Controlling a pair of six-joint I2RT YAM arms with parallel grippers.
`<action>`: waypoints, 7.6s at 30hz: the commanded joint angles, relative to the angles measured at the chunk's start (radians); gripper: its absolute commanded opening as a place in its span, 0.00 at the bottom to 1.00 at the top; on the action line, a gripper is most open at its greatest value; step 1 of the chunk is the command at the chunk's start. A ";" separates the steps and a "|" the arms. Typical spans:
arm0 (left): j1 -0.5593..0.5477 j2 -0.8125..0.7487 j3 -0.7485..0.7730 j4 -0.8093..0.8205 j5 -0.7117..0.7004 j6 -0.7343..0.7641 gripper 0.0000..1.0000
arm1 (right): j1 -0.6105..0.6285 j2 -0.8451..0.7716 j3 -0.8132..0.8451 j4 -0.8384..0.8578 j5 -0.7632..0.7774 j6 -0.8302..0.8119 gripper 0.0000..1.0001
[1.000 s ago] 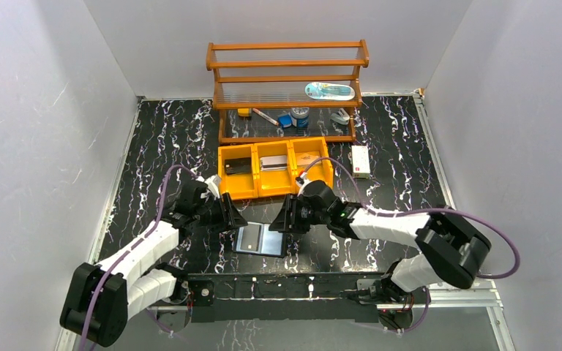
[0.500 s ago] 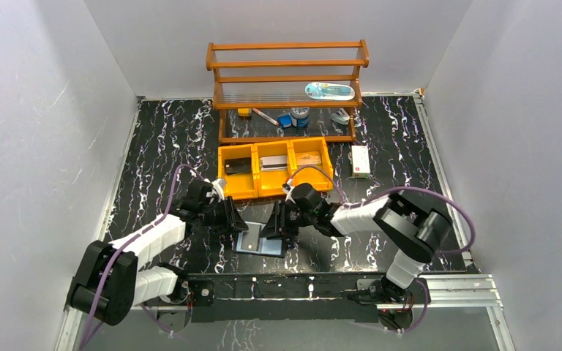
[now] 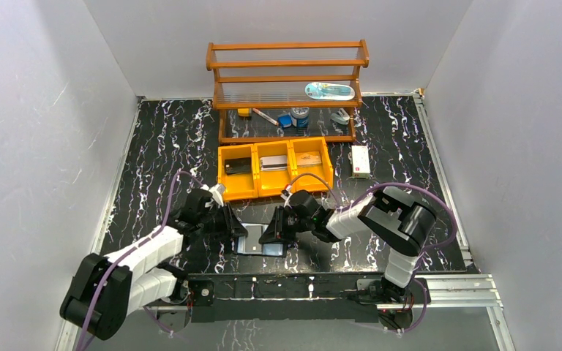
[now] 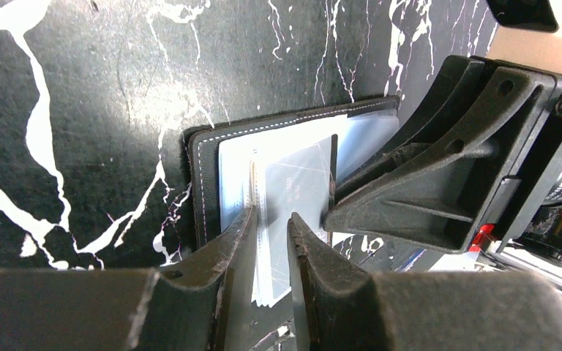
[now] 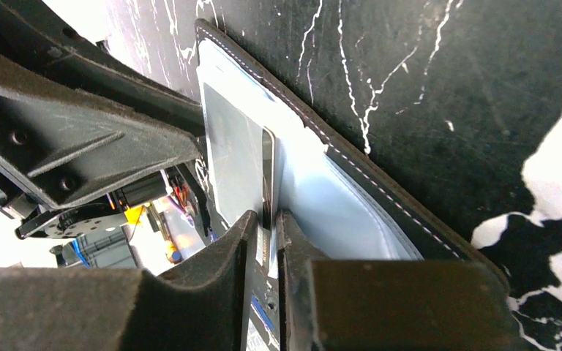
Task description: Take the credit cards out of the card holder
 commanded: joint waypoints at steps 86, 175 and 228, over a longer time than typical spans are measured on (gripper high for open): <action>-0.200 0.015 0.067 -0.221 -0.192 0.017 0.28 | 0.022 -0.011 -0.070 0.127 0.141 0.071 0.08; -0.210 -0.096 0.345 -0.457 -0.352 0.170 0.85 | 0.008 -0.546 -0.105 -0.240 0.363 -0.271 0.00; 0.041 -0.179 0.397 -0.521 -0.731 0.298 0.98 | -0.354 -0.280 0.368 -0.560 0.502 -1.808 0.00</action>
